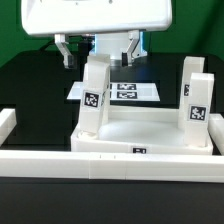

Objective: Assemble desk

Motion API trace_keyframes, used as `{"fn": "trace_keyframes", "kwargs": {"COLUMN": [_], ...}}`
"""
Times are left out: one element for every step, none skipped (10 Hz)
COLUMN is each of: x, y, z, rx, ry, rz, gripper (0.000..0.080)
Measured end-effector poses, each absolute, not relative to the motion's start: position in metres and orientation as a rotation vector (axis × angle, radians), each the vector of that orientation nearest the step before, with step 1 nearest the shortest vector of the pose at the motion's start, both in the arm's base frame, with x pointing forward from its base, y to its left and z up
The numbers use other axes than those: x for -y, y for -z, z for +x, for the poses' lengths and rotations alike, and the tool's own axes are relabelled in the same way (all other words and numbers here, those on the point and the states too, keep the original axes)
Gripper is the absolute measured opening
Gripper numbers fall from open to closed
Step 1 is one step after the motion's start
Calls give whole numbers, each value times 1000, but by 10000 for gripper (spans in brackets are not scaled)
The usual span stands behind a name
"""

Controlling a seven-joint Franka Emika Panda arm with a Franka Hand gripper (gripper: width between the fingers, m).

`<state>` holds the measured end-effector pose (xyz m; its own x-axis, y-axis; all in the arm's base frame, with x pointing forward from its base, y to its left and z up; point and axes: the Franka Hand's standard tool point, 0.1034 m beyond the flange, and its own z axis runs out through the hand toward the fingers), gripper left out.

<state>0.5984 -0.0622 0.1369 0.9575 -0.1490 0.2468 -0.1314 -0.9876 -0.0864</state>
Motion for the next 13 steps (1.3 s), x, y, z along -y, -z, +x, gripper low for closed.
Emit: {"fn": "trace_keyframes", "kwargs": {"x": [62, 63, 62, 59, 60, 60, 64, 64, 62, 64, 67, 69, 72], "y": [-135, -138, -139, -137, -138, -137, -137, -138, -137, -133, -130, -126, -123], "z": [592, 589, 590, 589, 591, 591, 594, 598, 599, 598, 597, 595, 594], "rx": [-208, -243, -238, -231, -232, -226, -188, -126, -83, -75, -73, -61, -58], "ry": [253, 137, 91, 39, 53, 49, 37, 47, 70, 61, 56, 48, 40], "rz": [-3027, -3002, -2993, -2982, -2985, -2992, -3051, -3096, -3117, -3118, -3118, -3117, -3115], "gripper": [649, 649, 649, 649, 649, 649, 649, 649, 649, 649, 649, 649, 649]}}
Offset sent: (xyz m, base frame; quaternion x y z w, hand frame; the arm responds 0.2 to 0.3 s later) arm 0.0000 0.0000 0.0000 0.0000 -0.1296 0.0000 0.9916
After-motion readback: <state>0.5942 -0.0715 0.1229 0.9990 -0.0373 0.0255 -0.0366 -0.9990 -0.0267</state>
